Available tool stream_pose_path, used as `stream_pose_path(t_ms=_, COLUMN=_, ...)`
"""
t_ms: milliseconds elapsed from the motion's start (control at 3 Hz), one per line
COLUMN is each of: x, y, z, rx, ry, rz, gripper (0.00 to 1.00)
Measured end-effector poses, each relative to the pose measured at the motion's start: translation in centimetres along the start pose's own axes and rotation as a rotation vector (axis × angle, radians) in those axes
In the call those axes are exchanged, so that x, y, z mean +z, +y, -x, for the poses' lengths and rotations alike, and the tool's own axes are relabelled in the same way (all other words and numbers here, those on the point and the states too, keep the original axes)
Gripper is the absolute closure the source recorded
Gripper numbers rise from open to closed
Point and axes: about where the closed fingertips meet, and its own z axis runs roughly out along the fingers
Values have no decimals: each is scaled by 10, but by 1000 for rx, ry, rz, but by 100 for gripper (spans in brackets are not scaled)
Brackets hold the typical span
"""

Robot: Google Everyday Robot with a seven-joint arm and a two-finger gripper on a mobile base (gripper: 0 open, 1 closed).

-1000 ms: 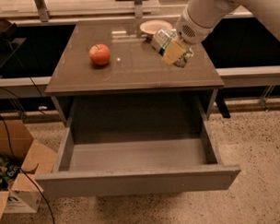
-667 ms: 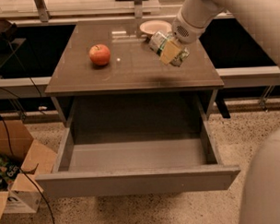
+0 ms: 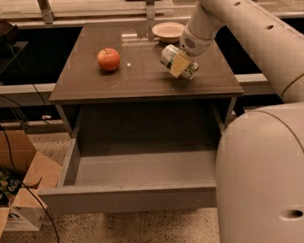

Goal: Pick 7up can from top drawer and place on counter

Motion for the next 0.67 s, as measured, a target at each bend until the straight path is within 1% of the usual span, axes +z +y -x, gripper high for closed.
stream_pose_path(t_ms=333, x=2, y=-1, z=1, rx=1, ry=0, rz=1, gripper=14)
stream_pose_path(t_ms=667, x=2, y=-1, z=1, rx=1, ry=0, rz=1, gripper=0)
